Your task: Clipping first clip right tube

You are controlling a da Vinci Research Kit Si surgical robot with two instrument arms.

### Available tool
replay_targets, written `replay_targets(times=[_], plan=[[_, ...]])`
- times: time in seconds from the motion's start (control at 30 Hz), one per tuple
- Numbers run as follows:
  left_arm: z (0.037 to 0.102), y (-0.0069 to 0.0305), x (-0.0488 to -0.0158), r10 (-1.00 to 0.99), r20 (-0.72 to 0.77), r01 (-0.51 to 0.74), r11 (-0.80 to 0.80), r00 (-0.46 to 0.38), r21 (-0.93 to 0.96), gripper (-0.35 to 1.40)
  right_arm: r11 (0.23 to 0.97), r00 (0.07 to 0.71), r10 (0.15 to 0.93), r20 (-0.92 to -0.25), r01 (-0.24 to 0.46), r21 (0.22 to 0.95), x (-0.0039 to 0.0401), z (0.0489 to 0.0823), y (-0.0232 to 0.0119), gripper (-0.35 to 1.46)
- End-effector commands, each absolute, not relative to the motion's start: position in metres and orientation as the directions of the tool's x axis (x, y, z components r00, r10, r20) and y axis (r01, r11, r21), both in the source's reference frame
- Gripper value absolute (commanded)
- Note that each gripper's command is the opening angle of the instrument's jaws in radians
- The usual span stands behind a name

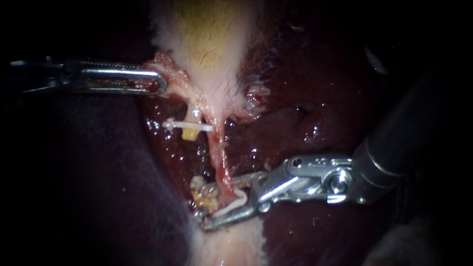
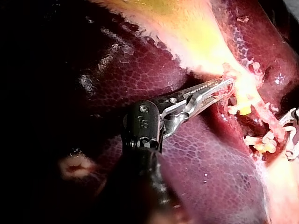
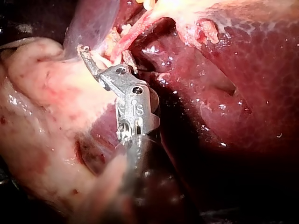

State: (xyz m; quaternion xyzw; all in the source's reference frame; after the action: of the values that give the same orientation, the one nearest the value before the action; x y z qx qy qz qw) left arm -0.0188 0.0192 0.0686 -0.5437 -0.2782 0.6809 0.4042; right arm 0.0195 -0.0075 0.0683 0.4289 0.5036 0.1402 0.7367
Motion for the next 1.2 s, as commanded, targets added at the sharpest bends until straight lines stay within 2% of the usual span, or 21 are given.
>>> replay_targets(times=[0.03, 0.33, 0.73, 0.93, 1.2], plan=[[0.0687, 0.0192, -0.0188, 0.853, -0.515, -0.247, -0.519, -0.082, -0.819, -0.35, 0.588, 0.45, 0.644, -0.619, 0.225, 0.776, 0.0195, 0.0679, -0.0074, 0.43], [0.0689, 0.0193, -0.0187, 0.853, -0.516, -0.25, -0.518, -0.081, -0.818, -0.35, 0.556, 0.443, 0.65, -0.617, 0.277, 0.784, 0.0198, 0.0655, -0.008, 0.4], [0.069, 0.0194, -0.0187, 0.853, -0.516, -0.25, -0.518, -0.081, -0.818, -0.35, 0.557, 0.441, 0.653, -0.616, 0.272, 0.785, 0.0201, 0.0655, -0.0077, 0.39], [0.069, 0.0194, -0.0187, 0.853, -0.516, -0.25, -0.518, -0.081, -0.818, -0.35, 0.528, 0.442, 0.69, -0.573, 0.233, 0.816, 0.0199, 0.0657, -0.0073, 0.28], [0.0691, 0.0194, -0.0187, 0.853, -0.516, -0.25, -0.518, -0.081, -0.818, -0.35, 0.506, 0.444, 0.714, -0.542, 0.207, 0.837, 0.0196, 0.0657, -0.0068, -0.01]])
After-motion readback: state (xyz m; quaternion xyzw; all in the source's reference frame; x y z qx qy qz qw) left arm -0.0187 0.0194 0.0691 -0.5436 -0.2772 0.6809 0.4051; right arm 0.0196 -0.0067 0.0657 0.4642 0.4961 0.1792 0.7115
